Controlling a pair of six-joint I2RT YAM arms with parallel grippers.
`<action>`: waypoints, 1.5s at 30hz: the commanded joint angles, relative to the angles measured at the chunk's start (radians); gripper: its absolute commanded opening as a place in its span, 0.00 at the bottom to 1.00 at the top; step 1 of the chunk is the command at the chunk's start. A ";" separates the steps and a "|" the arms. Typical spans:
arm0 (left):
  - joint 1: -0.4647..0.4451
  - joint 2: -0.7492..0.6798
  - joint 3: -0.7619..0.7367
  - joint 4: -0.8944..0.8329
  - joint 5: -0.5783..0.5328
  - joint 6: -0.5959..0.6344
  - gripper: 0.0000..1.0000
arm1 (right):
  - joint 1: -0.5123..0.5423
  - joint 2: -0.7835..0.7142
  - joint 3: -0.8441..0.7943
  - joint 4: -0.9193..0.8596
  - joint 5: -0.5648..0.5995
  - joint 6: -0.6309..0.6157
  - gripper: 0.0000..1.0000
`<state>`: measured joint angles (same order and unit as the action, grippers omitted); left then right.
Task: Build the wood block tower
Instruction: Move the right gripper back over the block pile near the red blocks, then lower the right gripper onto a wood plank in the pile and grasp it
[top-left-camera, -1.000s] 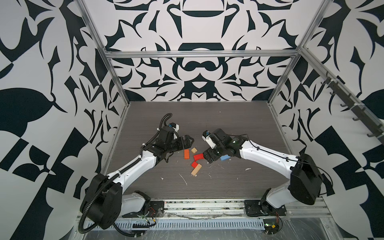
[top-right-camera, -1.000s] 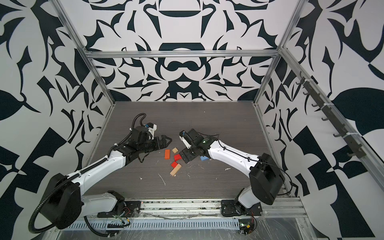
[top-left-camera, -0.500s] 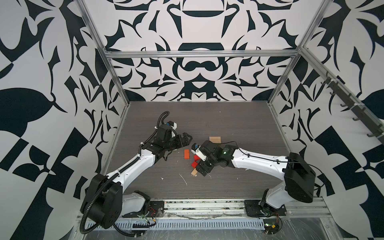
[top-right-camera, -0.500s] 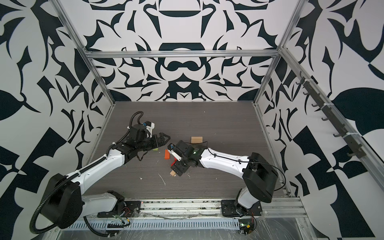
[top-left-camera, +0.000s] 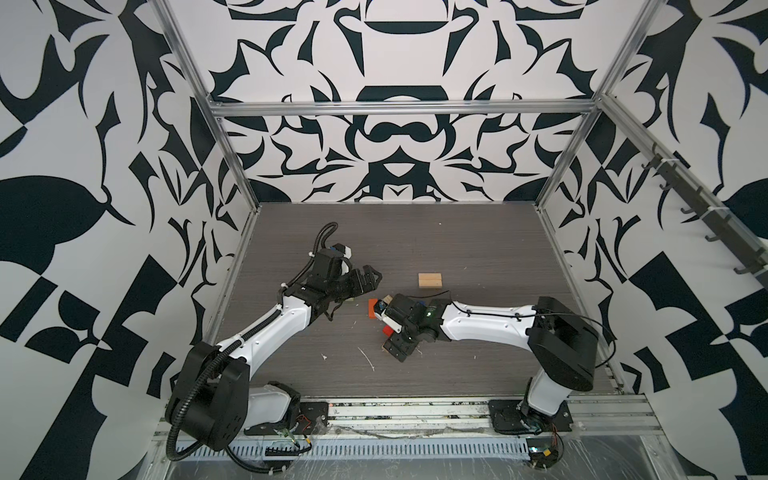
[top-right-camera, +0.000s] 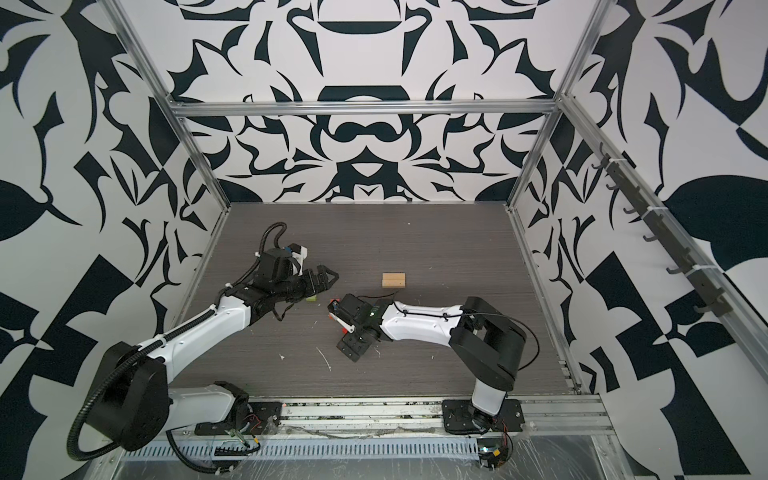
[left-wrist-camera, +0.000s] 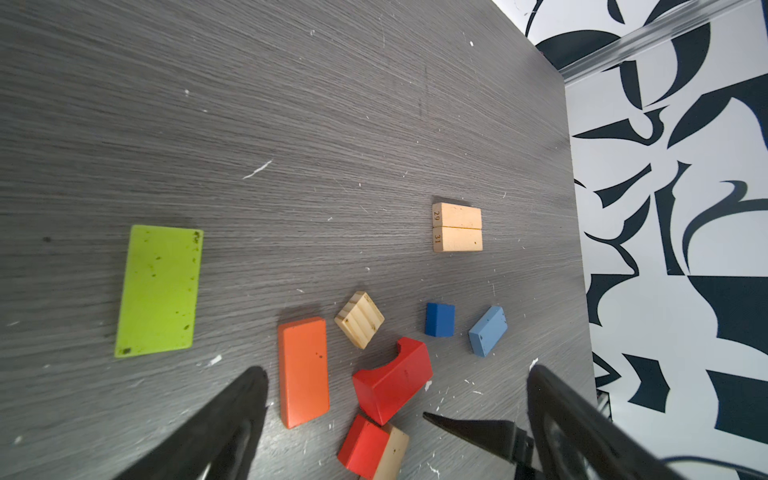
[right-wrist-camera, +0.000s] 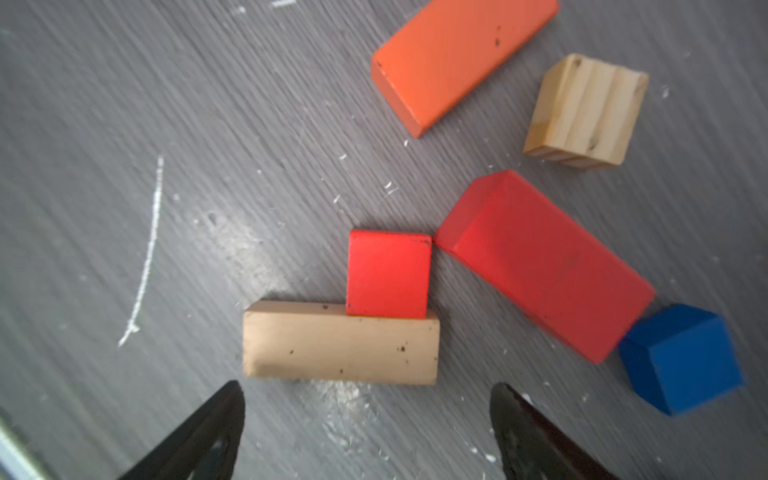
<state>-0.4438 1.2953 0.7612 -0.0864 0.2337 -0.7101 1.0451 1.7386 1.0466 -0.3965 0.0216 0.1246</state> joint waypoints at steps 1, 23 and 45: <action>0.010 -0.013 0.020 -0.024 0.010 0.001 0.99 | 0.010 0.006 0.045 0.021 0.019 0.009 0.95; 0.024 -0.065 0.001 -0.042 -0.007 0.012 1.00 | 0.021 0.074 0.109 -0.048 0.015 0.171 0.97; 0.030 -0.094 0.005 -0.086 -0.029 0.027 1.00 | 0.059 0.132 0.141 -0.099 0.158 0.262 0.87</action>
<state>-0.4191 1.2190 0.7609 -0.1444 0.2207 -0.6968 1.1011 1.8748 1.1748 -0.4599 0.1322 0.3679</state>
